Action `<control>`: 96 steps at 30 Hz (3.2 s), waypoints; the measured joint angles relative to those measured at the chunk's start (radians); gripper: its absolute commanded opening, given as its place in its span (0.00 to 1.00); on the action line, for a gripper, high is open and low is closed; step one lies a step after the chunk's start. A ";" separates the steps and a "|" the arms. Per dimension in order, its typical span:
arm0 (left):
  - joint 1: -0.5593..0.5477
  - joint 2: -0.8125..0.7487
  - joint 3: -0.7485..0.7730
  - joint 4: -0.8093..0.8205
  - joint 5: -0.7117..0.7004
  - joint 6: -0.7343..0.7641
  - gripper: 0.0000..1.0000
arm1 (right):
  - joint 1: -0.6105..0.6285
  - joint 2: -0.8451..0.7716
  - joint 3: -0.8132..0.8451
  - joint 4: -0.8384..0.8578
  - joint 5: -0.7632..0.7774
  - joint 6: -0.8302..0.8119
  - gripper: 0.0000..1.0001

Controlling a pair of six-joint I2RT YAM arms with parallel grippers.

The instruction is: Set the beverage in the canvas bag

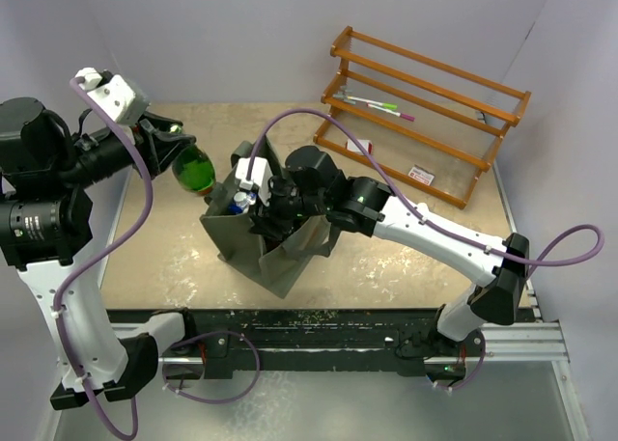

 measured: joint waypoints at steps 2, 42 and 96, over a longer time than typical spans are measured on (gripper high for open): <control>0.000 -0.008 -0.031 0.036 0.019 -0.029 0.00 | 0.000 0.000 0.000 0.000 -0.027 -0.006 0.43; -0.128 0.026 -0.302 0.272 0.193 -0.241 0.00 | 0.057 0.000 -0.005 -0.062 -0.294 -0.160 0.48; -0.297 0.100 -0.476 -0.396 0.095 0.725 0.00 | -0.163 -0.253 -0.035 -0.176 -0.295 -0.305 0.56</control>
